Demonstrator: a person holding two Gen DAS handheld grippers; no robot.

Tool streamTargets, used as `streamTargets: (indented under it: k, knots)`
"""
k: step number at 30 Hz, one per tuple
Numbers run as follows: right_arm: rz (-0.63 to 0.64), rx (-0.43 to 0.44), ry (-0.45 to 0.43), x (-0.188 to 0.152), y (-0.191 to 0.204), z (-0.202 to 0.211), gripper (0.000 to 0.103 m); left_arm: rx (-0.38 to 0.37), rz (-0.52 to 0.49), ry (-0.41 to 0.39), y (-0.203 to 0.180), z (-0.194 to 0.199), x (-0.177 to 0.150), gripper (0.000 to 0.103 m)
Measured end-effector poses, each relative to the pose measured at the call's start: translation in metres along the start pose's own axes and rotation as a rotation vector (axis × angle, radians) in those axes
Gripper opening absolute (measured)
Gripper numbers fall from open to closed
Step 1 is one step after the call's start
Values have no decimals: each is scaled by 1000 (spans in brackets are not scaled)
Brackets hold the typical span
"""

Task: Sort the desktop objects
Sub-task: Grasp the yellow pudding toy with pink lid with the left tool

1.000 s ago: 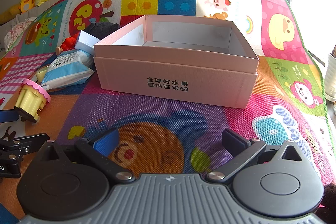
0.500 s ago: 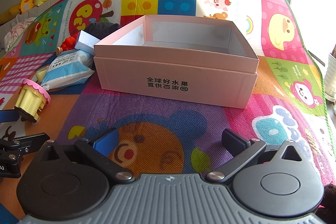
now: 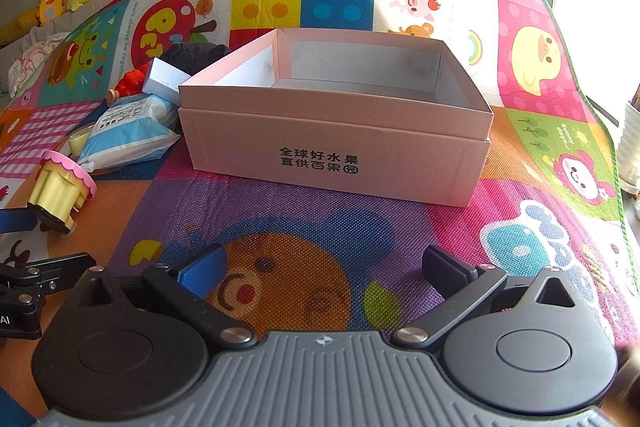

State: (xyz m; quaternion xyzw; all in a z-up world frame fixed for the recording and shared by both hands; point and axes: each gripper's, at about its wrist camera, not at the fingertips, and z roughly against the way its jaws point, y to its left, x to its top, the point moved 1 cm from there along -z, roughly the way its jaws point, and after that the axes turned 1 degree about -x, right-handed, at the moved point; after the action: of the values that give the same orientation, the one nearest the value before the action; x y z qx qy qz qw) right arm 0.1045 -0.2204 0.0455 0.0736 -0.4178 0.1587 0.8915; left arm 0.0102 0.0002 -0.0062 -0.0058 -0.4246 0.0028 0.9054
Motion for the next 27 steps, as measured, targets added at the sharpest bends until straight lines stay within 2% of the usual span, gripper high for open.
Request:
streamTargets:
  k: [15,24,27]
  knots:
    - [0,-1,0,-2,2,3,103,-1,0,10,0,-2,1,103]
    - [-6,-17,74,0,1,7,103,-9,13,40,1,0,5,103]
    - [-13,-23,80,1,2,6,103,-73,51,-46,6,14,17,103]
